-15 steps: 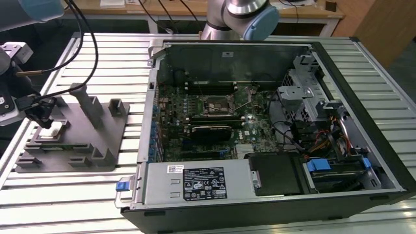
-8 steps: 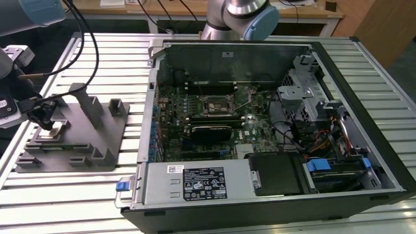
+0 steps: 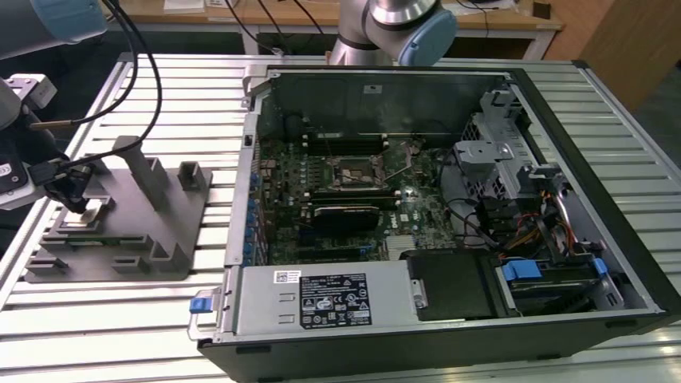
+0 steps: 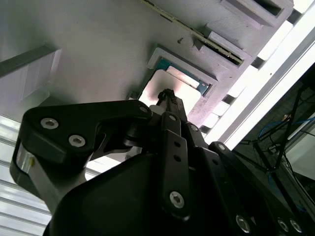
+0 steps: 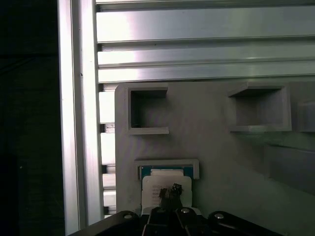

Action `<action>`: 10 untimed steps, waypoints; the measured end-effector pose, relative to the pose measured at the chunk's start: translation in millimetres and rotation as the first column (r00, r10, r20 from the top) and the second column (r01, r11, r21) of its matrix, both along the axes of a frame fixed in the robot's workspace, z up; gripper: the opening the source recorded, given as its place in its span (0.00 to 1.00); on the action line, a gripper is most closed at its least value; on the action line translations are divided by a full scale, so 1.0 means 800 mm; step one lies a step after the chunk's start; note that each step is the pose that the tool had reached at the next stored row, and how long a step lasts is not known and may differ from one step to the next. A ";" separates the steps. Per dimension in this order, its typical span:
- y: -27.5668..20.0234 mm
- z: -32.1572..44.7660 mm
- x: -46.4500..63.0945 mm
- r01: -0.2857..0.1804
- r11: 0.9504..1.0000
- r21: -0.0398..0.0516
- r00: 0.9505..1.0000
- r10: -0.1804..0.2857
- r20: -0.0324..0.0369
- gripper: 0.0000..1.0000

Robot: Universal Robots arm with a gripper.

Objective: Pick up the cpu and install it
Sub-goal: 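Pick up the cpu and move it towards the insertion slot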

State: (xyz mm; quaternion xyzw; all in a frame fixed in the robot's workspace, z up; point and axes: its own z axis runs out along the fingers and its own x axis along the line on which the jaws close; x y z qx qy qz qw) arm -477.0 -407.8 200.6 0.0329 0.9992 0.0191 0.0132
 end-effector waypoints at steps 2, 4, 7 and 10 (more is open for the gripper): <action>0.0000 0.0000 0.000 0.000 1.000 0.000 1.000 0.000 0.000 0.11; 0.0000 0.0000 0.000 0.000 1.000 0.000 1.000 0.000 0.000 0.24; 0.0000 0.0000 0.000 0.000 1.000 0.000 1.000 0.000 0.000 0.29; 0.0000 -0.0001 0.000 0.000 1.000 0.000 1.000 0.000 0.000 0.47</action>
